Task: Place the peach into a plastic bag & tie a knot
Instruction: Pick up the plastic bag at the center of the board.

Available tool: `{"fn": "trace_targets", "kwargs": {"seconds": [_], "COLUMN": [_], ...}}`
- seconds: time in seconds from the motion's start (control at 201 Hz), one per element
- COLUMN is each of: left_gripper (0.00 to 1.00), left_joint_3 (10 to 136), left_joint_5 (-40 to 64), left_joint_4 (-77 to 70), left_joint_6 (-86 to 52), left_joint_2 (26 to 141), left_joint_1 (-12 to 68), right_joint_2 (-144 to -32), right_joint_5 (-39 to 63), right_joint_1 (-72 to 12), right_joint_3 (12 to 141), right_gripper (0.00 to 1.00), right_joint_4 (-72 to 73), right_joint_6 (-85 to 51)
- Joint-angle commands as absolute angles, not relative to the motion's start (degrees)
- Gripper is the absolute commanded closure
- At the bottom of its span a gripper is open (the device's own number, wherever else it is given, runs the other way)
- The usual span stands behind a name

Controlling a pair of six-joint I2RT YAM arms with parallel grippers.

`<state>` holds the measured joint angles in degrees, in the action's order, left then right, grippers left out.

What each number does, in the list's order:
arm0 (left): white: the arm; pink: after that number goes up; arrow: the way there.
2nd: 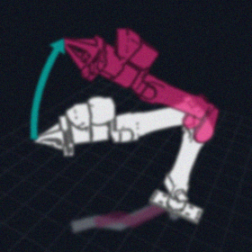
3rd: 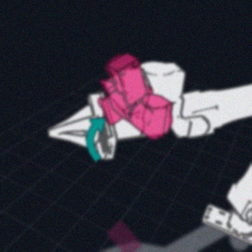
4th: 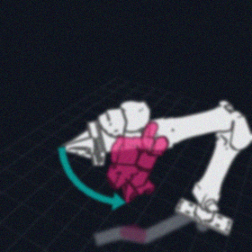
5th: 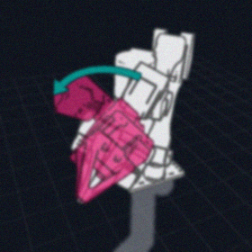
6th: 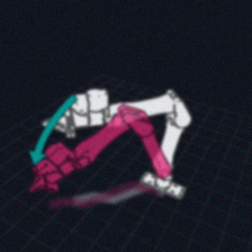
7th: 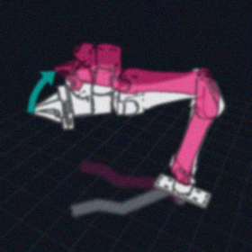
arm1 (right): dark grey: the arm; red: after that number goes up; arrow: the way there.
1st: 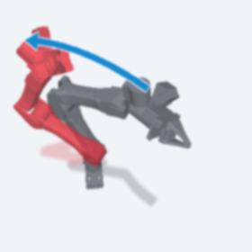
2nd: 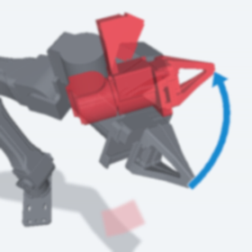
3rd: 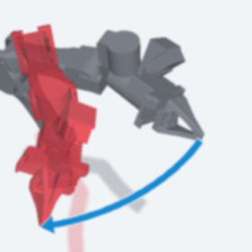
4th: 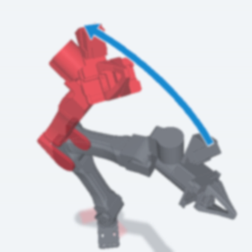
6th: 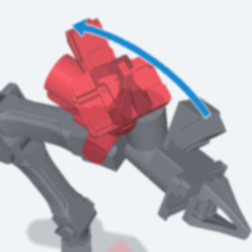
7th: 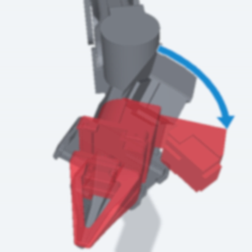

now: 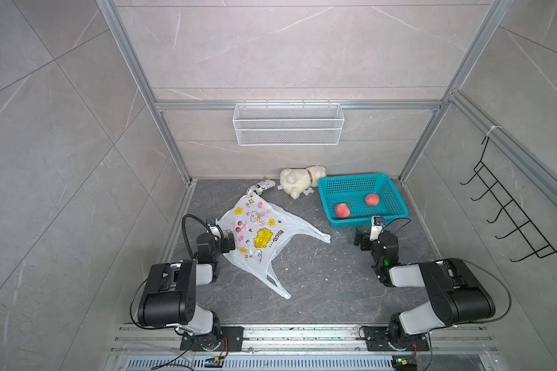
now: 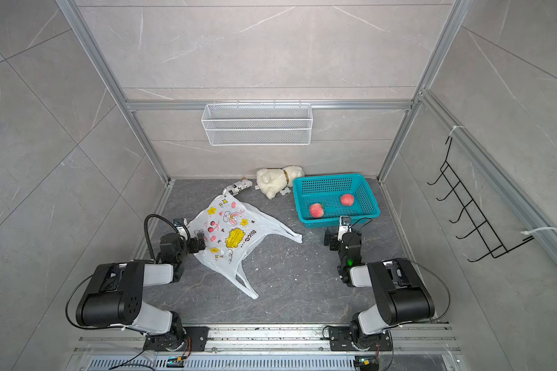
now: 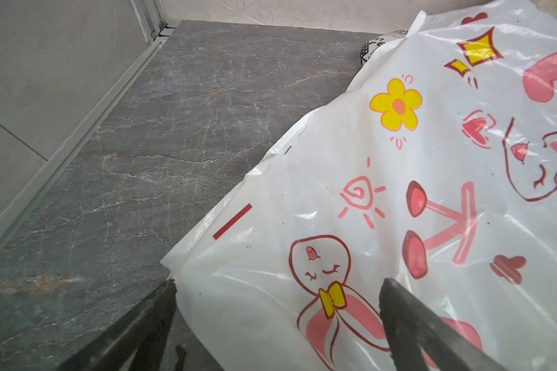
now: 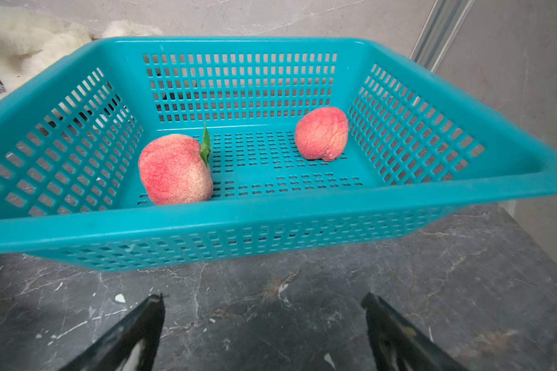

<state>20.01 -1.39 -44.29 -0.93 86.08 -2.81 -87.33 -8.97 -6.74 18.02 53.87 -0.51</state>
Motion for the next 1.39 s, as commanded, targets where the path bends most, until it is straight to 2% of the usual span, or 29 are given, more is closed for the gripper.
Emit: {"fn": "trace_targets", "kwargs": {"seconds": [0.0, 1.095, 1.179, 1.259, 1.389], "left_gripper": [0.0, 0.0, 0.0, 0.0, 0.0], "left_joint_3": [21.42, 21.01, 19.78, 17.26, 21.37], "left_joint_5": [-1.93, -3.04, -6.2, -14.01, -22.1], "left_joint_4": [-47.74, -48.27, -50.74, -54.67, -41.31], "left_joint_6": [0.18, 0.48, 0.99, 2.3, 8.51], "left_joint_2": [86.31, 86.14, 85.85, 83.4, 73.45], "left_joint_1": [-2.6, -1.96, -0.48, 3.03, 11.3], "right_joint_2": [-88.07, -88.07, -87.9, -86.3, -77.07], "right_joint_5": [-9.85, -9.9, -10.07, -10.5, -12.55], "right_joint_1": [-7.18, -7.19, -7.31, -7.54, -8.45], "right_joint_3": [19.42, 19.34, 18.61, 15.51, 13.22], "right_gripper": [0.01, 0.01, 0.01, 0.01, 0.0], "right_joint_4": [55.12, 55.26, 56.65, 61.18, 57.67], "right_joint_6": [0.09, 0.16, 0.23, 0.44, 0.98]}}
